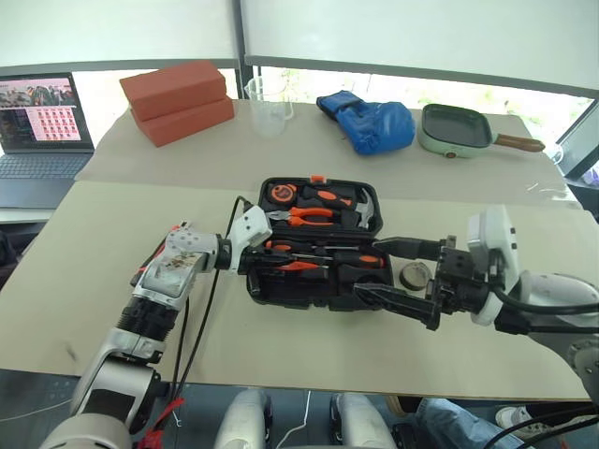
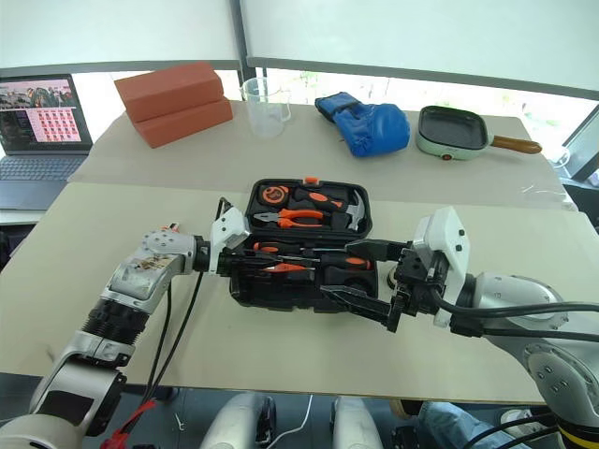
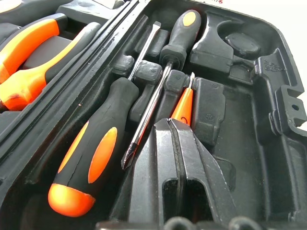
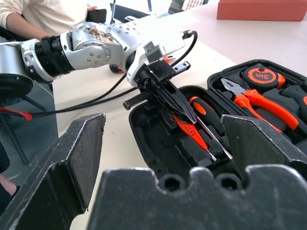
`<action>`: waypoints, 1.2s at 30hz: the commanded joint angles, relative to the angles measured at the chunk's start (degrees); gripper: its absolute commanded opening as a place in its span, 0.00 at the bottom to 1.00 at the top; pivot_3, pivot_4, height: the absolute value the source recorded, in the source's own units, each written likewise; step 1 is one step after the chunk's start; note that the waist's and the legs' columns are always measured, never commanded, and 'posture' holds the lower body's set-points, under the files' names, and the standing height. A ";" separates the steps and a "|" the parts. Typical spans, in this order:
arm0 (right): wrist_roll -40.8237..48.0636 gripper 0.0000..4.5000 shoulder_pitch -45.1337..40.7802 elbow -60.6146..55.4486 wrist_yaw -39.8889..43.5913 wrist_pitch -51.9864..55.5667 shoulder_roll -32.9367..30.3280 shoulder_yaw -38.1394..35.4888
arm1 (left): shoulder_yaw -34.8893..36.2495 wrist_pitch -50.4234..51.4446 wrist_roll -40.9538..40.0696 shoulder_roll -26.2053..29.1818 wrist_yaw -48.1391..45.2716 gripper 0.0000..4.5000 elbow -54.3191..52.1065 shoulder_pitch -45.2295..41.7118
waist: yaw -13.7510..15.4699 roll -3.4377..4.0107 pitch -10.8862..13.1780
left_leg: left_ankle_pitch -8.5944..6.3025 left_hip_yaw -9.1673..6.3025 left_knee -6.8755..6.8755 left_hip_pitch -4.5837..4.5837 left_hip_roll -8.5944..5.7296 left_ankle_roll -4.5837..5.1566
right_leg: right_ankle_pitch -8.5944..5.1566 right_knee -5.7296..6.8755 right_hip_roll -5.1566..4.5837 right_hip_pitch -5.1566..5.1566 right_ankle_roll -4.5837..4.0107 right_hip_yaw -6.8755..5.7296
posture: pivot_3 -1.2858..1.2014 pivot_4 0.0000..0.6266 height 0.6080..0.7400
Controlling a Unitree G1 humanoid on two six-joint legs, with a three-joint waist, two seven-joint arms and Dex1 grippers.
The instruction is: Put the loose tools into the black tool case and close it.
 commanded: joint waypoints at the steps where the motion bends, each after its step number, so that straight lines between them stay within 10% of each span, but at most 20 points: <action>1: 2.66 1.00 -2.65 0.60 -0.64 0.44 -0.01 -1.42 | -1.92 -0.76 2.01 -0.50 0.32 0.00 1.80 1.88 | -0.01 0.05 -0.03 | 0.00 0.00 0.00 0.02 0.00 0.00 | 0.00 0.00 0.00 0.02 0.00 0.00 | 0.52 0.24 0.99; 27: -2.02 1.00 -2.11 -1.26 2.99 -0.41 -1.27 1.12 | -1.30 -3.94 4.47 0.66 0.76 0.00 5.36 2.53 | -0.17 0.50 -0.44 | -0.01 0.02 -0.04 0.16 0.01 0.01 | 0.00 -0.01 0.02 0.14 -0.01 0.05 | 0.52 0.24 0.99; 36: -8.64 1.00 -5.32 3.13 8.06 -3.01 0.12 5.88 | 24.03 22.16 -15.44 13.51 5.75 0.11 -22.01 11.50 | -1.52 0.24 -0.25 | 0.00 0.02 -0.10 -0.05 0.25 0.00 | -0.01 0.08 0.08 -0.20 -0.04 0.08 | 0.52 0.24 0.99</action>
